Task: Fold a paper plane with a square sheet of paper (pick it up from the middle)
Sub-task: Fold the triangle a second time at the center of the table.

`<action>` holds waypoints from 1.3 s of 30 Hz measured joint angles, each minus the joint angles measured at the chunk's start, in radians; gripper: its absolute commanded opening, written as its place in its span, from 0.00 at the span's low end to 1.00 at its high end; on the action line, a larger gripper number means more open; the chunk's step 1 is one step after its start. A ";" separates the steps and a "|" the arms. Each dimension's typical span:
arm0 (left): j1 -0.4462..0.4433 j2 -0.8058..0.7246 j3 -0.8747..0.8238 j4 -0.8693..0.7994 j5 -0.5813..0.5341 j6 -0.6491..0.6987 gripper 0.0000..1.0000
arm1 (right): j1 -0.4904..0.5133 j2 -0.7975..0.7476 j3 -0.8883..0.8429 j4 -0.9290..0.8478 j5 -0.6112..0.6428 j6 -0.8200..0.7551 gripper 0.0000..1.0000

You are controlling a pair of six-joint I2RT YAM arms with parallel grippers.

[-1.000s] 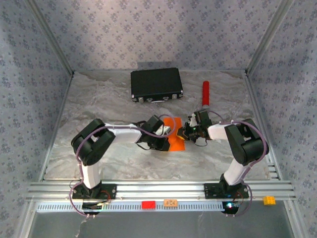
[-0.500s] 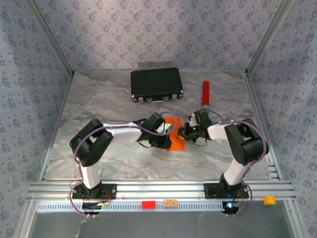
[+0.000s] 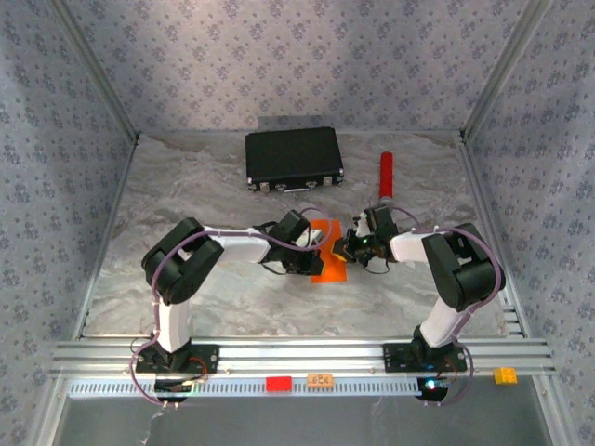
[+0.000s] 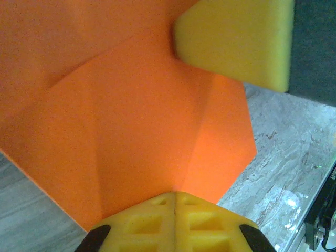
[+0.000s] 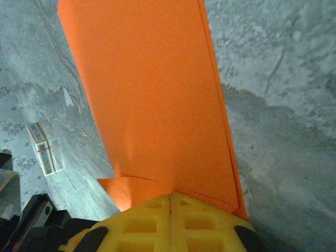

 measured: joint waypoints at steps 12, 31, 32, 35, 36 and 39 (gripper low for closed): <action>0.004 0.000 -0.007 0.015 0.011 -0.003 0.00 | 0.104 -0.033 -0.010 -0.025 0.009 0.001 0.05; 0.004 0.000 -0.007 0.026 0.007 -0.002 0.00 | -0.046 0.029 0.006 -0.003 -0.038 -0.003 0.05; 0.004 0.000 -0.007 0.026 0.007 -0.002 0.00 | -0.055 0.031 0.006 0.001 -0.037 -0.003 0.05; 0.004 0.000 -0.007 0.026 0.007 -0.002 0.00 | -0.074 0.033 0.006 0.009 -0.037 -0.003 0.05; 0.004 0.000 -0.007 0.026 0.007 -0.002 0.00 | -0.080 0.034 0.006 0.012 -0.037 -0.003 0.05; 0.004 0.000 -0.007 0.026 0.007 -0.002 0.00 | -0.096 0.034 0.006 0.016 -0.031 -0.003 0.05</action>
